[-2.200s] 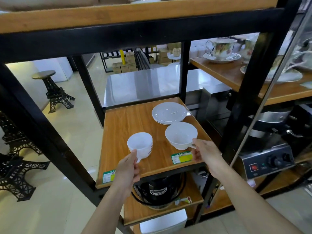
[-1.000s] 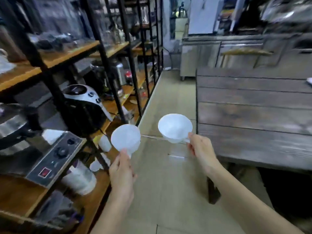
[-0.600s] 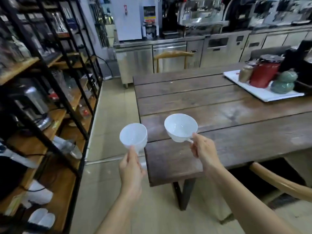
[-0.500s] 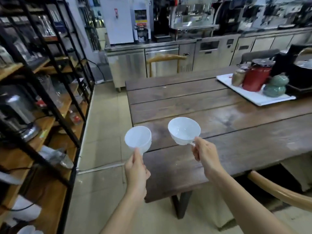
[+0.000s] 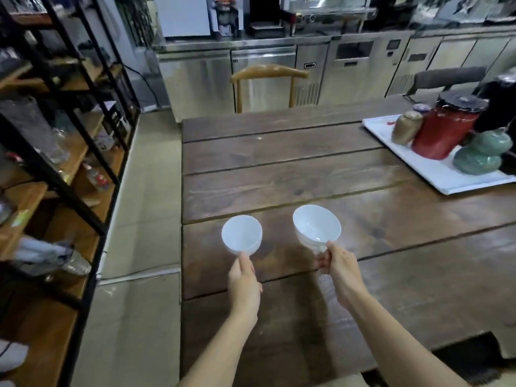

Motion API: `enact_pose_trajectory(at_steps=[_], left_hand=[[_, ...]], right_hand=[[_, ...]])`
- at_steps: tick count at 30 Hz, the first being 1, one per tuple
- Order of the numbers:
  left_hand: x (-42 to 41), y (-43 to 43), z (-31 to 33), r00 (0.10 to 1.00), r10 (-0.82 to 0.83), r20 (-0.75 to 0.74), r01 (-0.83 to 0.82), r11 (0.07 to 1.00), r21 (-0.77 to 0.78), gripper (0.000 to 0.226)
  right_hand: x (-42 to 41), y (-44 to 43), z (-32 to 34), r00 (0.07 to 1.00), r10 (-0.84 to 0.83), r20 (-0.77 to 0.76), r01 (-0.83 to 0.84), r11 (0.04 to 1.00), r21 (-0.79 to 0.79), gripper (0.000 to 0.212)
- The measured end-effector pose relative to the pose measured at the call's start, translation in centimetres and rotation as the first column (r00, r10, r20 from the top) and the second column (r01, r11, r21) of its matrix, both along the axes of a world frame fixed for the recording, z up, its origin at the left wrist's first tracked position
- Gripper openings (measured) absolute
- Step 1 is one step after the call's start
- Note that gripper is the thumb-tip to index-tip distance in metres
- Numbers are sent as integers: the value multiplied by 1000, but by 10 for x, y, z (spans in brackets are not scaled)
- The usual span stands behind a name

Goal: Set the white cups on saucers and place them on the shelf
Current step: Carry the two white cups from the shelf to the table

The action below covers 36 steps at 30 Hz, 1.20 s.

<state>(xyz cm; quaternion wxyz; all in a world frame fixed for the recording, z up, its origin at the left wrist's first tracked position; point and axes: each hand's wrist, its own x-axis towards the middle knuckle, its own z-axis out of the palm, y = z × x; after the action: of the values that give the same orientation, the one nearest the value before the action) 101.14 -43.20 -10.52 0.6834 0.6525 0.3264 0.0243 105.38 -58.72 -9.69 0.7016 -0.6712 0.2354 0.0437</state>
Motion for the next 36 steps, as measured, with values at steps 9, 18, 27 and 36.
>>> enact_pose_trajectory(at_steps=[9, 18, 27, 36], left_hand=[[29, -21, -31, 995, 22, -96, -19, 999, 32, 38], [30, -23, -44, 988, 47, -147, -30, 993, 116, 39], [21, -11, -24, 969, 130, -208, 43, 744, 667, 49], [-13, 33, -6, 990, -4, -144, 134, 385, 913, 84]], right_hand=[[43, -21, -42, 993, 116, -37, -119, 991, -62, 34], [49, -39, -55, 974, 211, -83, -218, 973, -77, 24], [40, -59, -31, 964, 260, 58, -137, 670, -730, 57], [21, -22, 4, 800, 597, 50, -147, 276, -950, 92]])
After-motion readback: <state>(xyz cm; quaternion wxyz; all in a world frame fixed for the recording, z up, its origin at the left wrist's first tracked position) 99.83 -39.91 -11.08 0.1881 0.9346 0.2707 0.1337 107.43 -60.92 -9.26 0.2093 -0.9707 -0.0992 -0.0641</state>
